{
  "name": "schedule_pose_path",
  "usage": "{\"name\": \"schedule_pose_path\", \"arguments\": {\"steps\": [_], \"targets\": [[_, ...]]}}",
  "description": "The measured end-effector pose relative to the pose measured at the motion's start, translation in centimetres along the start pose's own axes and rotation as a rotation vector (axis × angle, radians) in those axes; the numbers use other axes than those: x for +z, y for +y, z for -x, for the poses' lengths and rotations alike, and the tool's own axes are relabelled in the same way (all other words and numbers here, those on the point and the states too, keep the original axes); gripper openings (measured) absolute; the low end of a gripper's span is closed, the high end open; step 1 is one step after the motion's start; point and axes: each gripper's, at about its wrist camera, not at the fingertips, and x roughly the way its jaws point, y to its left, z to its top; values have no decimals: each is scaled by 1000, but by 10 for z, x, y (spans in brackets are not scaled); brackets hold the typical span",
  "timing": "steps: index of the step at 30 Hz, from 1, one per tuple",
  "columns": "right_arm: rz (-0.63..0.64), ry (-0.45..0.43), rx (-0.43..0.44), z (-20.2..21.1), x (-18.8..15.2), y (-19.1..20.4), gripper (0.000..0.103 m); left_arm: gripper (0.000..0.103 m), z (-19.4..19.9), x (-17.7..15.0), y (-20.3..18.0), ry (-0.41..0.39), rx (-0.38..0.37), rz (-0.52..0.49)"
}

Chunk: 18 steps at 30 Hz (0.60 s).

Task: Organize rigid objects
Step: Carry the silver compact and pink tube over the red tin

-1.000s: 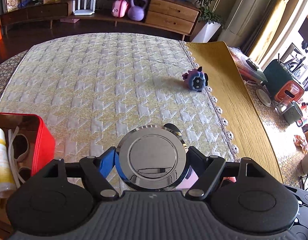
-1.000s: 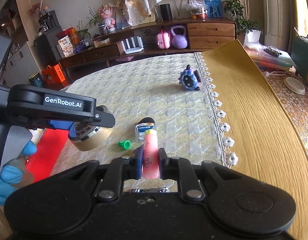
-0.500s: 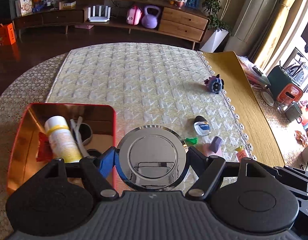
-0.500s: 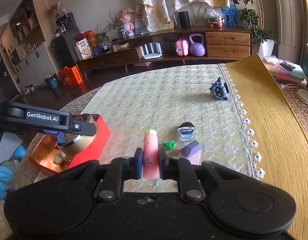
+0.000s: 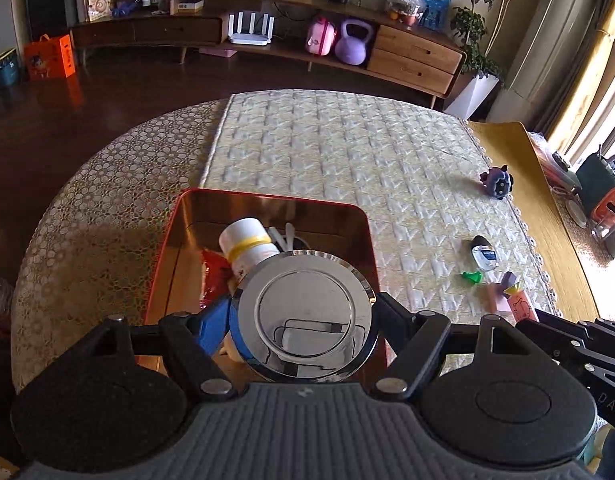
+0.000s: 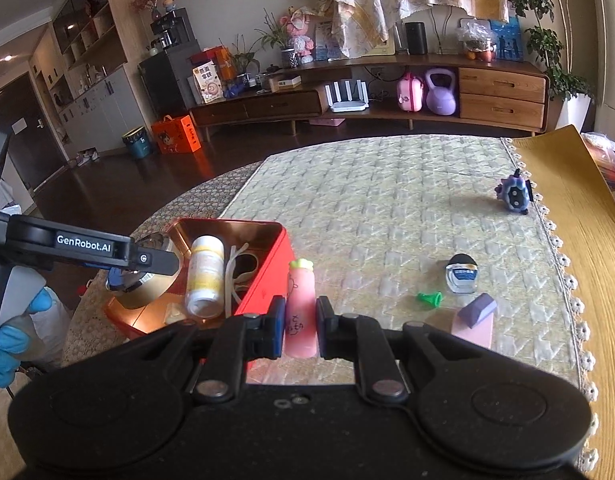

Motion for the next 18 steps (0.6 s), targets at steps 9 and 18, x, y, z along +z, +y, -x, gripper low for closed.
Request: {"name": "schedule_pose_path", "arguments": {"steps": [9, 18], "targets": [[44, 27, 35, -34, 13, 31, 15, 77, -18, -4, 32, 20, 47, -24], [82, 65, 41, -86, 31, 50, 15, 77, -40, -1, 43, 37, 75, -54]]}}
